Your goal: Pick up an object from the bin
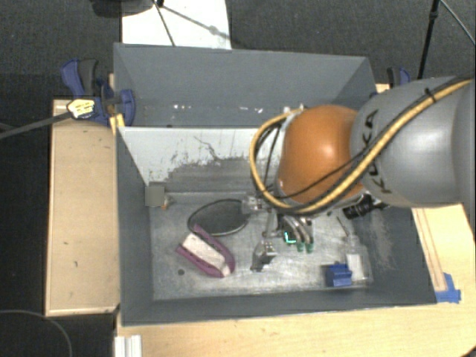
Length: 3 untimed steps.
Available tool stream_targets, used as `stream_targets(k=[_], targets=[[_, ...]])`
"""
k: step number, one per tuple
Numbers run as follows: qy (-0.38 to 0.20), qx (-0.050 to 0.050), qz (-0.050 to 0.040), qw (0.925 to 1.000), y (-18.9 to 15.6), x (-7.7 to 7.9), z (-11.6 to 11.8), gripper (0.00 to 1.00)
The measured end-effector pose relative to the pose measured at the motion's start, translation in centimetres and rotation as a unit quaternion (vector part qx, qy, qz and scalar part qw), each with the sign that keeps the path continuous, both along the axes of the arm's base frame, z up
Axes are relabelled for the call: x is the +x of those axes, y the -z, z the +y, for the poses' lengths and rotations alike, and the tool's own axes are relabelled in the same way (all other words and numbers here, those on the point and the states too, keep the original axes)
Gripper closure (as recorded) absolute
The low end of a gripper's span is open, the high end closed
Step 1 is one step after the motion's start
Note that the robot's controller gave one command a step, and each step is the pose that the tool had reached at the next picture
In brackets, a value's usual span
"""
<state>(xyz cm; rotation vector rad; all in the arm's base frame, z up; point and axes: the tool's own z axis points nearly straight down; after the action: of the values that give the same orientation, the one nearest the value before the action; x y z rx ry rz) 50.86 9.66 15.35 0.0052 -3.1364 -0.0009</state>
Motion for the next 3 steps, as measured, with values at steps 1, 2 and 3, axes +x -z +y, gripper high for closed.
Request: stream_targets(k=[1,2,3], targets=[[-0.130,0.000,-0.0042,0.9915,3.9,1.2,0.4,0.00],[-0.095,0.002,-0.0087,0.9954,5.1,7.0,3.4,0.00],[0.095,0.001,-0.0005,0.9955,8.0,8.0,4.9,0.00]])
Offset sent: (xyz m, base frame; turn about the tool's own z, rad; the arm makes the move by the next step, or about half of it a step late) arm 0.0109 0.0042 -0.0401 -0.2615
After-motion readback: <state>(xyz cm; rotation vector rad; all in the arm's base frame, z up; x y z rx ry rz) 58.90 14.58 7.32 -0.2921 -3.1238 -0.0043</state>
